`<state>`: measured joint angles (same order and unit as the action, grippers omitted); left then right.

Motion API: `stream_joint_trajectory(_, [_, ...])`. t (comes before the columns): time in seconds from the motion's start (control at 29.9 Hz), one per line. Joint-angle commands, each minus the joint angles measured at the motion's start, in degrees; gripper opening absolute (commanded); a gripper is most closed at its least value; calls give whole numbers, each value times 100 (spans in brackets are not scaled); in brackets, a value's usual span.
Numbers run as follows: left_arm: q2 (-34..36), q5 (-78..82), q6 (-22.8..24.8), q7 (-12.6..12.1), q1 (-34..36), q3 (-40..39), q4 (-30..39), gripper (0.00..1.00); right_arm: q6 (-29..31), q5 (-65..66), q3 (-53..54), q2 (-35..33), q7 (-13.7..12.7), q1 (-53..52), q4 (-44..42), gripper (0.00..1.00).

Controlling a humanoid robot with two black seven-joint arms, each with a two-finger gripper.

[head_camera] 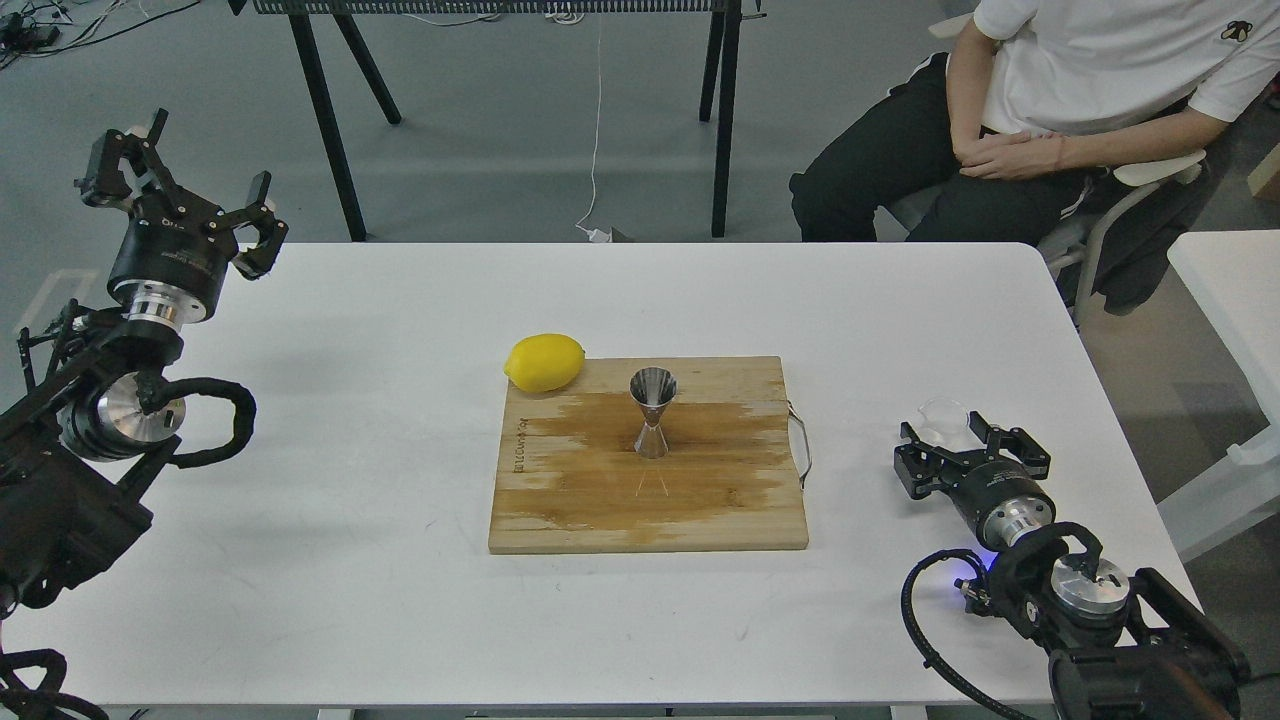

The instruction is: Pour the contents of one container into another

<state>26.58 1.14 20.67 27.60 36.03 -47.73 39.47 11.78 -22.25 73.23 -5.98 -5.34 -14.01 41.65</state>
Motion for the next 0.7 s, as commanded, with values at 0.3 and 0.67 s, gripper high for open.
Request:
stream_joint_trajectory(0.3, [32,0,-2,0,9,-8,8,100,966,89,-72,-289,-2,75,748,99])
stream_joint_trajectory(0.67, [120,0,7,-17,26,-17,52,100,1125,826,-142,-1080,463,-1287,547,100])
